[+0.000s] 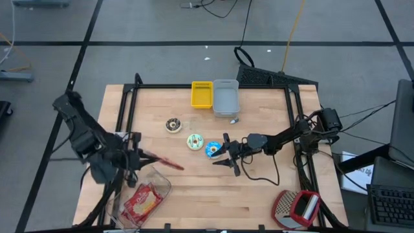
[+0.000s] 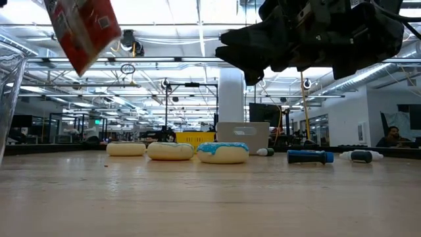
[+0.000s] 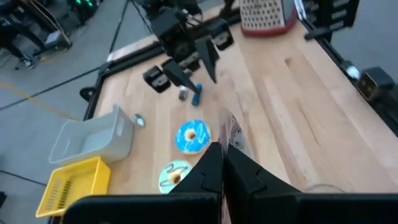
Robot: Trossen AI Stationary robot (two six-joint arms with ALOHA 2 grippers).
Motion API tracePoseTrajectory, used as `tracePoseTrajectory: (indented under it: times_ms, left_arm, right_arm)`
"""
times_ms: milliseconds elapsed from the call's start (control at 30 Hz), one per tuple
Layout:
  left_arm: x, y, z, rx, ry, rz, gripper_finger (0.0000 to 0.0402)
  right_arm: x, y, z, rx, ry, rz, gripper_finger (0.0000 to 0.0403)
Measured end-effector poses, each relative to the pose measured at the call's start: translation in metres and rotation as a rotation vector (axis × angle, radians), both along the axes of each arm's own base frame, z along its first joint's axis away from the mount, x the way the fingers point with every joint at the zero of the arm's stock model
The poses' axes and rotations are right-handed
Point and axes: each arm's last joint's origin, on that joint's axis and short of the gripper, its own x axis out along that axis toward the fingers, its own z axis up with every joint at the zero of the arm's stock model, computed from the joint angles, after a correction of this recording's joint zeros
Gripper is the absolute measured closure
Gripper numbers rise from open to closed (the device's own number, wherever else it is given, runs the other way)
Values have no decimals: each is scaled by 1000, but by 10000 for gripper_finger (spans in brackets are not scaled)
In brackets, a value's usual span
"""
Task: Pick & Place Food Item
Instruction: Stack the red popcorn bag on top of the red popcorn bag in the transparent bin
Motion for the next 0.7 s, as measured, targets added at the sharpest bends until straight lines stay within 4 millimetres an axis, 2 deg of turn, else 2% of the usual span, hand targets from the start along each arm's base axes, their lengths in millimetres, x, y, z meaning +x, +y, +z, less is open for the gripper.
tracePoseTrajectory:
  times_ms: [300, 500, 700]
  left_arm:
    - [-1, -37, 1, 8, 195, 35, 401]
    - [-9, -46, 1, 8, 272, 111, 401]
    - [-19, -53, -5, -84, 351, 135, 401]
  right_arm:
    - [0, 0, 0, -1, 4, -2, 263]
    - [0, 0, 0, -1, 4, -2, 263]
    - [0, 0, 0, -1, 3, -2, 264]
